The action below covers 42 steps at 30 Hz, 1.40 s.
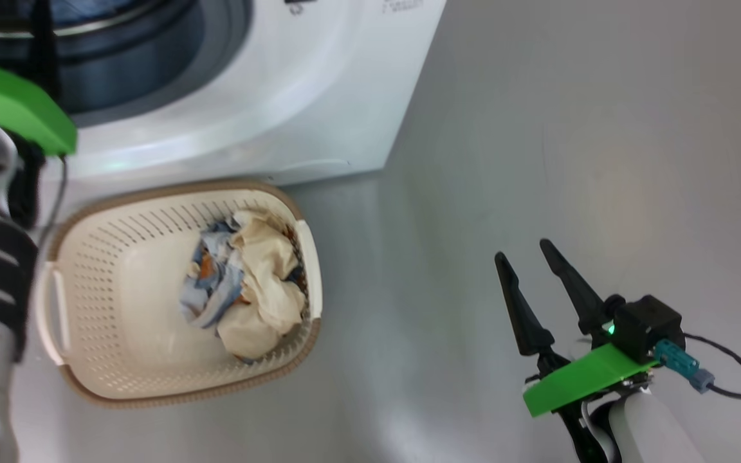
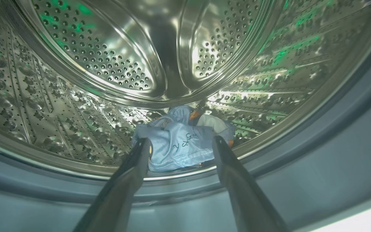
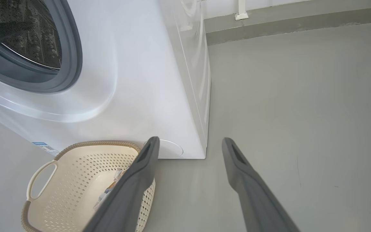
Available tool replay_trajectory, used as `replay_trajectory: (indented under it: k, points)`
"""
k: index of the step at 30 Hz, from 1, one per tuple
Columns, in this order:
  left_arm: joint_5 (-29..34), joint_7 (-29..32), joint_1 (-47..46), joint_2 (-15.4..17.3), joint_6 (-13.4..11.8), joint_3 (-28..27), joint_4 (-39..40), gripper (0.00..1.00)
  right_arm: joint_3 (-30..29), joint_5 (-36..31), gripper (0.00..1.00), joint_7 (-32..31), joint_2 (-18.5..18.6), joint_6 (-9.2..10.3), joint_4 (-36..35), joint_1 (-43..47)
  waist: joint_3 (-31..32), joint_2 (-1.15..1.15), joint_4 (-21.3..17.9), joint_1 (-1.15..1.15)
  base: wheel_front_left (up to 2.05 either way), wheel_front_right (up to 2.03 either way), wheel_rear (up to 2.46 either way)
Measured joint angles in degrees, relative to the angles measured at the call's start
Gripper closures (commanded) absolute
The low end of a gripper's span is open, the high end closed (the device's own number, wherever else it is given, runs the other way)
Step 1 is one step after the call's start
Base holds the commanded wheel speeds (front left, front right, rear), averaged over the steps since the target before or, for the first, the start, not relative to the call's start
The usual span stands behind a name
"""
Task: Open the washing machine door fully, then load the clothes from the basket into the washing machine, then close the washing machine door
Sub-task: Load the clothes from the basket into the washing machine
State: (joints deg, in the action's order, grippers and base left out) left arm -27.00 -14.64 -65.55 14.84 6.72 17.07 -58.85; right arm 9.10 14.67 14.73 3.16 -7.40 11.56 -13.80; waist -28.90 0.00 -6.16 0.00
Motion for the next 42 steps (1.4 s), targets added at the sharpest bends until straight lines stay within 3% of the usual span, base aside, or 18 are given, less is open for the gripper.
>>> replay_trajectory:
  k: [21,33,42]
  points:
    - [5.48,0.00,40.84,-2.59,-4.80,-9.81,37.61,0.00,-1.18,-1.00,0.00,-0.01,0.80,0.00,0.18,10.27,16.91,0.00,3.95,0.00,0.00,0.00,0.00]
    - [8.68,0.00,59.31,-1.81,-7.69,-12.71,52.05,0.00,-1.79,-1.57,0.00,-0.01,1.01,0.00,-1.44,13.73,23.61,0.00,4.43,0.00,0.00,0.00,0.00]
    - [9.13,0.00,67.06,-1.69,-9.51,-14.15,56.29,0.00,-2.20,-1.57,0.00,-0.01,1.41,0.00,-1.76,15.12,25.05,0.00,5.12,0.00,0.00,0.00,0.00]
